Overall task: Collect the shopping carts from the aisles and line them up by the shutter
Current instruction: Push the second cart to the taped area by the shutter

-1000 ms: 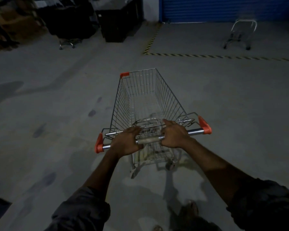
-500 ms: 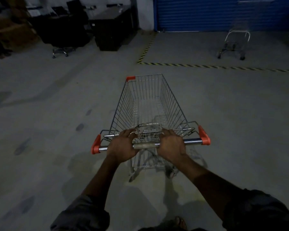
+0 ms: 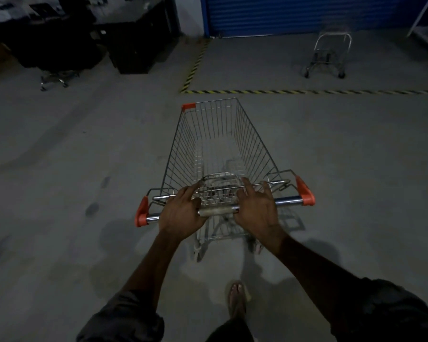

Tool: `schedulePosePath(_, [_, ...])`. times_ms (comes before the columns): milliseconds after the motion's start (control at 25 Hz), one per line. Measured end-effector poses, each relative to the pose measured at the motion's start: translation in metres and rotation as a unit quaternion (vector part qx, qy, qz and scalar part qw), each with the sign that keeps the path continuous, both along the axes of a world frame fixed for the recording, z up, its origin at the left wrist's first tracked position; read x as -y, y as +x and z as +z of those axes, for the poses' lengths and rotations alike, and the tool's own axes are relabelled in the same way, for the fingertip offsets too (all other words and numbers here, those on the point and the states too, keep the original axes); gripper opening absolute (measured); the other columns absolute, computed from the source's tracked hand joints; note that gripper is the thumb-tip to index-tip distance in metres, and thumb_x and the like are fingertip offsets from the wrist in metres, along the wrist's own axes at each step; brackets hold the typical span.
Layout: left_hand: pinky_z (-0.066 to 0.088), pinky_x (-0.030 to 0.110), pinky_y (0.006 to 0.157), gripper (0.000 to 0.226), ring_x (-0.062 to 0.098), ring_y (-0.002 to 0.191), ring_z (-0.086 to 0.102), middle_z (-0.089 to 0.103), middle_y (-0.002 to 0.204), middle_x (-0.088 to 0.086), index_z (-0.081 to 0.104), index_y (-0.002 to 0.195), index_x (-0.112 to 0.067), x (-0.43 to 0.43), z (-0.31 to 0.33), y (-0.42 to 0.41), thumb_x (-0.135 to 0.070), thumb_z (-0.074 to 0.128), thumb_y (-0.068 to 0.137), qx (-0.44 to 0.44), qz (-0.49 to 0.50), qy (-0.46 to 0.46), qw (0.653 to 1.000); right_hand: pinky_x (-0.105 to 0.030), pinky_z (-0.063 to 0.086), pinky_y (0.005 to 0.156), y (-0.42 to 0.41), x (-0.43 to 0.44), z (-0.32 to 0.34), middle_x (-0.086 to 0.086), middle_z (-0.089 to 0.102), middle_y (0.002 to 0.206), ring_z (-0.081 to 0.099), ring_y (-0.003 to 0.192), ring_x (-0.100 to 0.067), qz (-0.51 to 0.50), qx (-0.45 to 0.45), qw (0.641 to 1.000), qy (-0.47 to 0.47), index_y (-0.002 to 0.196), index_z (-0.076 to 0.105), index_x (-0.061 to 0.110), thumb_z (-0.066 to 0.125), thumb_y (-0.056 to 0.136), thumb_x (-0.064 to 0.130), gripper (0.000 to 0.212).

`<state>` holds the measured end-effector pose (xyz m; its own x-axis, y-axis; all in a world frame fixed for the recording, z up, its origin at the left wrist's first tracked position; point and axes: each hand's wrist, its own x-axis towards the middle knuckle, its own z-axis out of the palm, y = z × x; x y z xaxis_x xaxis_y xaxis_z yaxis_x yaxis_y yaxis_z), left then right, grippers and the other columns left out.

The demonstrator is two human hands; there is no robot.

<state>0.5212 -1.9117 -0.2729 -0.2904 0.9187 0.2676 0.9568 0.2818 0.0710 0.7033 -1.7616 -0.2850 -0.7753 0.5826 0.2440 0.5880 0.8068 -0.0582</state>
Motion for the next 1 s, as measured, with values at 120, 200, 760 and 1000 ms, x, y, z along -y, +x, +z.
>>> schedulePosePath(120, [0.058,0.036,0.078,0.044,0.019,0.123,0.061,0.057,0.146,-0.003,0.078,0.083,-0.020,-0.048,0.001,-0.034,-0.057,0.056,0.076,0.020,-0.012,-0.012,1.000,-0.049,0.042,0.109,-0.027,-0.040,0.014,-0.014,0.065,0.135,0.073,0.093,-0.023,-0.025,0.035,0.999,-0.025,0.094,0.078,0.019,0.074,0.063,0.044,0.040])
schedulePosePath(200, [0.057,0.033,0.079,0.048,0.017,0.117,0.065,0.060,0.144,-0.006,0.078,0.083,-0.022,-0.080,0.003,-0.056,-0.060,0.051,0.072,0.038,-0.017,-0.038,0.998,-0.047,0.034,0.110,-0.044,-0.067,0.018,-0.007,0.064,0.136,0.065,0.112,-0.026,-0.046,0.068,0.996,-0.047,0.098,0.077,0.022,0.067,0.068,0.046,0.040])
schedulePosePath(760, [0.045,0.043,0.110,0.092,0.021,0.141,0.045,0.047,0.156,-0.003,0.051,0.147,-0.031,-0.330,0.004,-0.151,-0.076,0.040,0.068,0.101,-0.067,-0.131,0.984,-0.040,0.046,0.100,-0.121,-0.303,0.033,-0.009,0.044,0.155,0.041,0.138,-0.033,-0.033,0.133,0.984,-0.114,0.111,0.075,0.018,0.044,0.069,0.048,0.060])
schedulePosePath(1000, [0.054,0.038,0.094,0.073,0.023,0.121,0.064,0.065,0.137,0.000,0.066,0.132,-0.026,-0.444,0.007,-0.173,-0.065,0.051,0.073,0.056,-0.074,-0.057,0.994,-0.043,0.052,0.093,-0.150,-0.416,0.026,-0.007,0.050,0.151,0.047,0.132,-0.031,-0.053,0.117,0.986,-0.109,0.098,0.077,0.014,0.044,0.068,0.046,0.054])
